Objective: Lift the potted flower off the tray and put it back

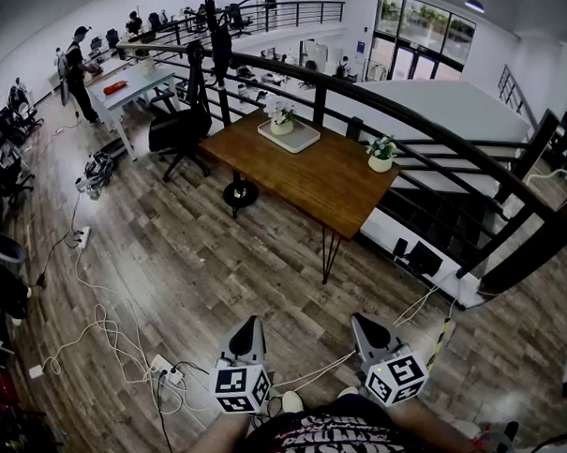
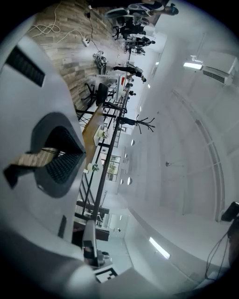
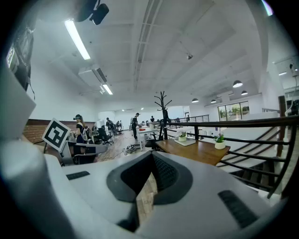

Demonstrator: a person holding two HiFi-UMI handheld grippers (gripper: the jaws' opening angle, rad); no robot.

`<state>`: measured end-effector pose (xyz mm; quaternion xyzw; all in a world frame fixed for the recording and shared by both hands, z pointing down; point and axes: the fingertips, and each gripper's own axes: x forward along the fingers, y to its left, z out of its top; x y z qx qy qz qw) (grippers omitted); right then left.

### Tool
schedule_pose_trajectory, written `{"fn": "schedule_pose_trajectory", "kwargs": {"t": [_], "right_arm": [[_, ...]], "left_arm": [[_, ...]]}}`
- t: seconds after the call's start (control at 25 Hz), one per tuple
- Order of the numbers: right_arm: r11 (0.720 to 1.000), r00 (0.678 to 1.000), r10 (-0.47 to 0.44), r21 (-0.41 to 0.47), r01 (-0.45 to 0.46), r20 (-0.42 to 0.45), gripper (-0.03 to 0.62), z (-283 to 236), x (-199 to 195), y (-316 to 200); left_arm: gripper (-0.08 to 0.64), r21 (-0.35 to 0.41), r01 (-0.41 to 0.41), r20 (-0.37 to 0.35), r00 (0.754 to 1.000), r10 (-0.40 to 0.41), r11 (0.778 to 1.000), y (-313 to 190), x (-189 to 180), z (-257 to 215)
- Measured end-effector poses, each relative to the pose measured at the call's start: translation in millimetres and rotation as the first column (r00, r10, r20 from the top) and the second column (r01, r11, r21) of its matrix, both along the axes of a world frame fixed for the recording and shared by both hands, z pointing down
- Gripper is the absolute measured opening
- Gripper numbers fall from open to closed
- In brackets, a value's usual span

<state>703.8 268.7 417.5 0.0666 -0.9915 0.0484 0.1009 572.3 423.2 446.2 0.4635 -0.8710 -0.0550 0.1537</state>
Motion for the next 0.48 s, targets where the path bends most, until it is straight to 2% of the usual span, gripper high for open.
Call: {"fn": "schedule_pose_trajectory", "kwargs": {"t": [0.36, 0.48], "right_arm": [[1.000, 1.000, 0.002, 0.027, -0.002, -0.001, -0.002, -9.7, -2.0, 15.5], [1.000, 1.000, 0.000, 0.002, 0.000, -0.015, -0.002, -5.9, 0.9, 19.0]], "left_arm": [[0.009, 0.021, -0.012, -0.014, 1.000, 0.012, 1.000, 12.3, -4.2, -4.2], [0.009, 0.029, -0.016, -0.023, 1.000, 0.017, 0.999, 13.9, -4.4, -2.9]]}}
